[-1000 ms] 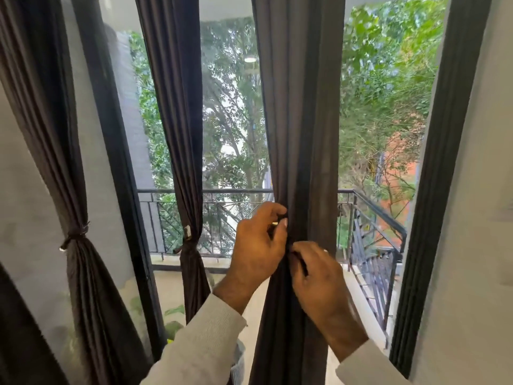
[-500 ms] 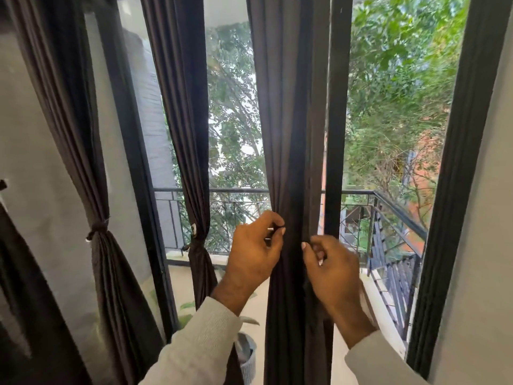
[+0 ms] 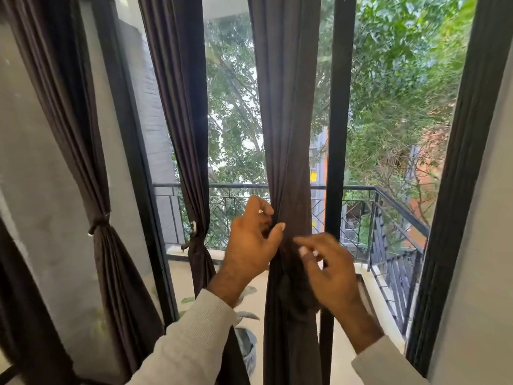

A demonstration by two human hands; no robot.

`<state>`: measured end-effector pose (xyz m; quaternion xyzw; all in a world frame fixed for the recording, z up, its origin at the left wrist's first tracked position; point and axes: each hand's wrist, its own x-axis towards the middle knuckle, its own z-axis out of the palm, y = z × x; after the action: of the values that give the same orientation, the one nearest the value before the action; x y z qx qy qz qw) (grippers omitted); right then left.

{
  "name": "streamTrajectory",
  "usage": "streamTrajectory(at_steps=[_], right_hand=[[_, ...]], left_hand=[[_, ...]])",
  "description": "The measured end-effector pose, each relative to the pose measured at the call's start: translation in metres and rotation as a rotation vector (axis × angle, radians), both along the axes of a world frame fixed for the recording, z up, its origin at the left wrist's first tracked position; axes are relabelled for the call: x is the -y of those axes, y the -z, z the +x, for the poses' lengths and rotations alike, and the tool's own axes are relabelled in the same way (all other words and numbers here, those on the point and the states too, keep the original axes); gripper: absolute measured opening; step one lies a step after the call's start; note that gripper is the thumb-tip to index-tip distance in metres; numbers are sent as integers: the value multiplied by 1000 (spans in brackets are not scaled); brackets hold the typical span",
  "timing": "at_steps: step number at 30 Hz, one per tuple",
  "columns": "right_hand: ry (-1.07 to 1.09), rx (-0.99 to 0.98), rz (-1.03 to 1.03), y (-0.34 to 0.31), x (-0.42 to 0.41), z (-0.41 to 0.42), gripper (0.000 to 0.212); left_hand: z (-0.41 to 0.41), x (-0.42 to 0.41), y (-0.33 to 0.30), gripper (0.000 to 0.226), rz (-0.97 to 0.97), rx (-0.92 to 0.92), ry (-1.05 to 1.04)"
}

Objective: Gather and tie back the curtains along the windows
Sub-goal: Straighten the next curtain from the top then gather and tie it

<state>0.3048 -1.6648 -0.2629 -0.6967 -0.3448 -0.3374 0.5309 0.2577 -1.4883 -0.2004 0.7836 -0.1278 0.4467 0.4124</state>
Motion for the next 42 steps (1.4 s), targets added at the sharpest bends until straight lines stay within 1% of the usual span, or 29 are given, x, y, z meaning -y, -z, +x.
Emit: streamTrajectory(at_steps=[1, 2, 4, 5, 6, 7, 8, 9, 11, 12, 13, 14, 15, 16, 18, 21, 24, 25, 27, 31, 34, 36, 39, 42], right_hand=[[30, -105, 68, -2, 2, 6, 21], [32, -234, 93, -5, 3, 12, 24], [-89, -497, 84, -12, 1, 24, 30], [-166, -587, 104, -14, 0, 29, 30], [-206, -622, 134, -15, 0, 31, 25], [-195, -602, 164, -15, 0, 31, 18], [-143, -539, 194, -14, 0, 27, 10], [-56, -449, 213, -11, 0, 21, 6], [166, -180, 195, -1, -2, 3, 8], [280, -19, 137, 4, -6, -7, 6], [355, 115, 56, 10, -10, -15, 10], [380, 198, -40, 15, -15, -19, 18], [380, 234, -127, 18, -19, -20, 27], [374, 239, -189, 20, -21, -20, 35], [356, 215, -251, 20, -22, -19, 43], [365, 269, -335, 23, -19, -18, 43], [407, 308, -378, 22, -15, -18, 60], [423, 313, -374, 21, -13, -16, 62], [443, 295, -359, 21, -11, -12, 60], [542, 210, -299, 25, -4, -3, 44], [591, 137, -260, 26, -6, -10, 46], [556, 208, -280, 31, -11, -19, 51], [472, 360, -339, 36, -17, -25, 42], [391, 370, -355, 34, -18, -23, 46]], left_hand=[[0, 0, 0, 32, -12, -14, 16], [-1, 0, 0, 33, -23, -33, 30], [-2, 1, -1, 35, -50, -78, 68], [-3, 0, -2, 34, -61, -100, 86], [-2, -2, -3, 30, -62, -120, 87], [0, -6, -3, 23, -51, -129, 73], [1, -9, -4, 16, -33, -131, 43], [2, -12, -4, 12, -19, -132, 12], [4, -15, -2, 17, -3, -130, -51], [5, -13, -2, 18, 9, -128, -78], [4, -11, -2, 19, 21, -126, -95], [4, -7, -3, 20, 30, -129, -104], [4, -4, -3, 21, 38, -134, -102], [4, -2, -4, 21, 42, -141, -98], [5, -1, -4, 25, 52, -154, -78], [6, -2, -2, 31, 75, -148, -47], [2, 1, -1, 25, 86, -114, -15], [2, 1, -1, 25, 76, -108, -15], [2, 2, -1, 27, 50, -120, -22], [0, 6, -2, 28, 49, -134, -66], [-2, 9, -2, 31, 96, -128, -148], [-3, 11, -4, 27, 114, -141, -193], [-4, 16, -8, 25, 141, -149, -231], [-7, 16, -11, 19, 173, -134, -210]])
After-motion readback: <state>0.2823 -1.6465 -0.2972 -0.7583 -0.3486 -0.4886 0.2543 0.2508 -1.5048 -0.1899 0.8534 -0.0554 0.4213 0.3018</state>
